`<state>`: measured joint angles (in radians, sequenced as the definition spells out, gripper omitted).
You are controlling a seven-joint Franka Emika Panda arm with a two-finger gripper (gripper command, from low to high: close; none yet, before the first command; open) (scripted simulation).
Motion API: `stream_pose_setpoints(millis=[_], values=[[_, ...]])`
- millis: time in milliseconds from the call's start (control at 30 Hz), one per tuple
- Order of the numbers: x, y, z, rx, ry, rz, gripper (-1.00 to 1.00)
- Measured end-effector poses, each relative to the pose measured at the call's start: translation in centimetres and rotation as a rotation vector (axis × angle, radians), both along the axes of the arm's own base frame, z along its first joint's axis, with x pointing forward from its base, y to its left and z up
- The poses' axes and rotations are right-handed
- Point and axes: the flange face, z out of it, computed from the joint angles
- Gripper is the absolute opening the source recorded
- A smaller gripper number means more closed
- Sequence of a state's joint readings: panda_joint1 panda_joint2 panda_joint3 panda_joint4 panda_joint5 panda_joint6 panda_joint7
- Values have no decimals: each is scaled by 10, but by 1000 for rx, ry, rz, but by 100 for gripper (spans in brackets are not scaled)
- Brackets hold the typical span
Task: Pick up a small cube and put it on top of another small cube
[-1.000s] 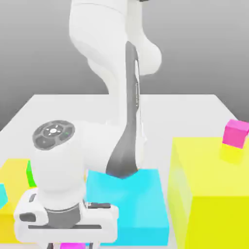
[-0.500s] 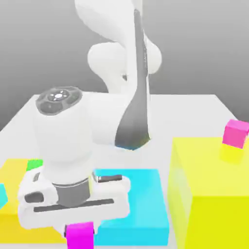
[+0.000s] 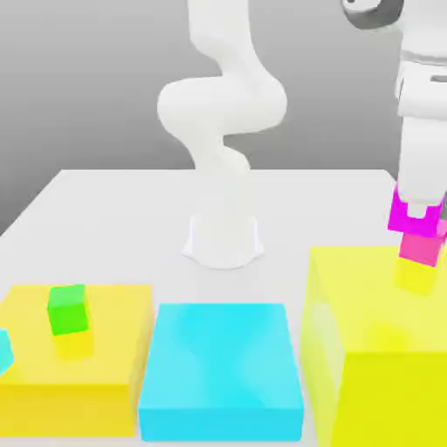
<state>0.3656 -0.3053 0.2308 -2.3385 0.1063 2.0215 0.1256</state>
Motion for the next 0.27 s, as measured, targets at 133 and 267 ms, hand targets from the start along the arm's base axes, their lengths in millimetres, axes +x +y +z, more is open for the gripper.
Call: stream_pose_setpoints(millis=[133,267], values=[[-21,15,-41,-9,-24,12,-100],[-23,16,-53,-9,-25,13,100]])
